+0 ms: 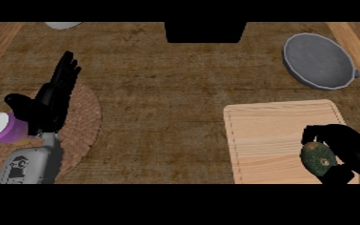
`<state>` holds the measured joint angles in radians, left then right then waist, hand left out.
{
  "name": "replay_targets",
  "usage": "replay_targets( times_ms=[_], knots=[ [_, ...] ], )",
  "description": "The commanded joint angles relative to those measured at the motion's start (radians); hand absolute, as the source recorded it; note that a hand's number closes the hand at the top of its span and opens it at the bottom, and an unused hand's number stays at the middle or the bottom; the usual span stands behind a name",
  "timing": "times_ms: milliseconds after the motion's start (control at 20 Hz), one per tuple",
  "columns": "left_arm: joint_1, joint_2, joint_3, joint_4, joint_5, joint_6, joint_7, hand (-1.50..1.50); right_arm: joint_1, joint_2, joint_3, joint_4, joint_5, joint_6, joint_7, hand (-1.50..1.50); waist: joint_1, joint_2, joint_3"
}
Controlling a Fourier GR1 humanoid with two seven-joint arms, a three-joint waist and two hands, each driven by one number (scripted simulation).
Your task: Pick the squash from the cutting board and place it in the pan
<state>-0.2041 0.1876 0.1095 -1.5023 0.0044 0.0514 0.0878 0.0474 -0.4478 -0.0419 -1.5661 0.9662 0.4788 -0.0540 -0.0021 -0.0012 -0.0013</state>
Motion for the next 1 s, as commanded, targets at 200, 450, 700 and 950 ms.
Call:
replay_targets(
  times_ms=[200,450,700,950],
  knots=[
    [-0.006,-0.011,-0.010,0.023,-0.015,0.002,-0.026,0.00,-0.136,0.335,0.263,-0.204,0.116,0.078,0.366,1.50,0.021,0.000,-0.001],
    [0.013,-0.007,-0.002,0.035,-0.007,-0.012,-0.044,0.00,-0.201,0.442,0.370,-0.285,0.256,-0.114,0.461,1.50,0.008,-0.002,0.000],
    [-0.016,-0.020,-0.007,0.033,-0.013,0.004,-0.022,0.00,-0.195,0.446,0.378,-0.432,0.252,-0.158,0.518,1.50,-0.005,-0.002,0.001],
    [0.026,0.021,0.016,-0.005,0.013,-0.041,-0.011,0.00,-0.362,0.426,0.154,-0.410,0.173,-0.160,0.534,1.50,0.006,0.000,0.001]
  ],
)
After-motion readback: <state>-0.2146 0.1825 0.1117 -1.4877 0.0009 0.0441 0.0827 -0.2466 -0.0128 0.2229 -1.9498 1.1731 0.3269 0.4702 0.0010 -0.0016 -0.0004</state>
